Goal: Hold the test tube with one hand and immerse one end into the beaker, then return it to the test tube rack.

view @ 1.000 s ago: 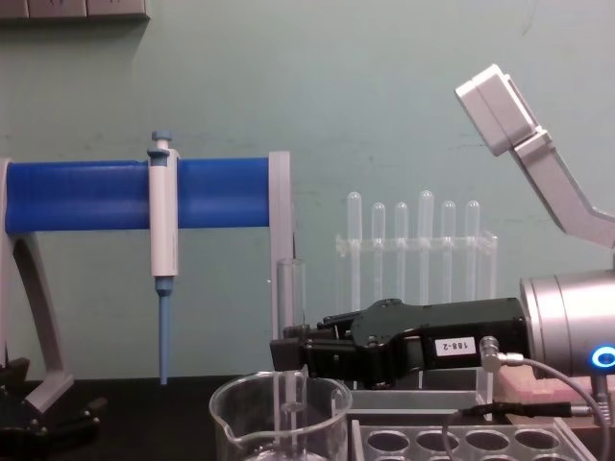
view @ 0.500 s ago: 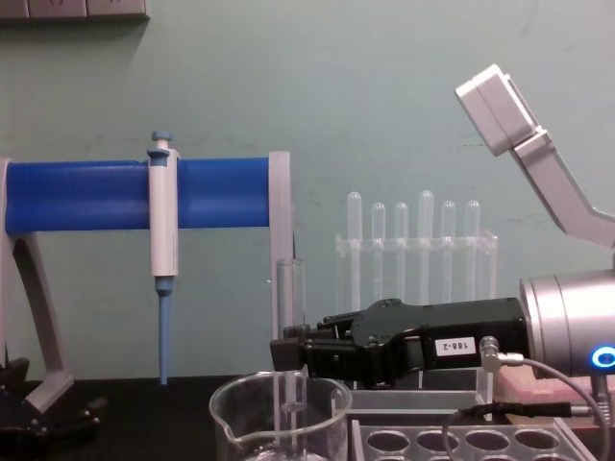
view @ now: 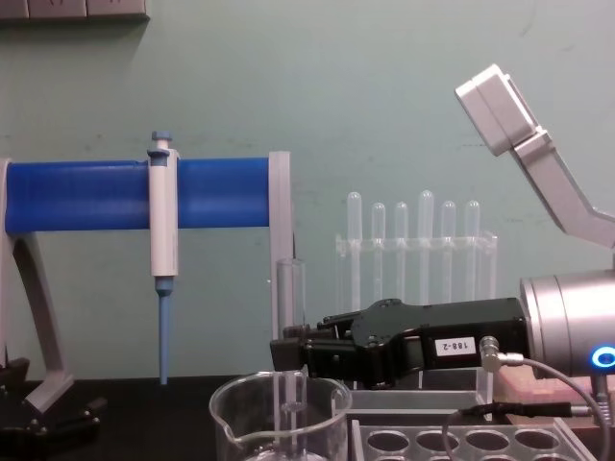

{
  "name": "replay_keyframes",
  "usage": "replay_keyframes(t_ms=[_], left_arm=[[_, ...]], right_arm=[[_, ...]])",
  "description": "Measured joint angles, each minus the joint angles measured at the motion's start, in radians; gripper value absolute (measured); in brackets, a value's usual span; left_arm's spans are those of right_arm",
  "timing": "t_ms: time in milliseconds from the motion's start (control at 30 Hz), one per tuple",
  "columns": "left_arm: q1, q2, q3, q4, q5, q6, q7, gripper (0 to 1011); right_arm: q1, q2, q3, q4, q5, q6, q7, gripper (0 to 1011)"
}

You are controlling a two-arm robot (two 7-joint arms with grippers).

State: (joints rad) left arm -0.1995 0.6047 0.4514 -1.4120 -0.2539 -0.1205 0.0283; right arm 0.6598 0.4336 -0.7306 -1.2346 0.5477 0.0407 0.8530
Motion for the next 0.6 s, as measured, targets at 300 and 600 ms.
replay_keyframes(t_ms=[300, 600], left_arm=[[0.0, 0.0, 0.0, 0.0, 0.0, 0.0, 0.0, 1000], [0.0, 0.0, 0.0, 0.0, 0.0, 0.0, 0.0, 1000]], right_arm=[[0.0, 0.0, 0.0, 0.0, 0.0, 0.0, 0.0, 225], [0.0, 0.0, 0.0, 0.0, 0.0, 0.0, 0.0, 225]])
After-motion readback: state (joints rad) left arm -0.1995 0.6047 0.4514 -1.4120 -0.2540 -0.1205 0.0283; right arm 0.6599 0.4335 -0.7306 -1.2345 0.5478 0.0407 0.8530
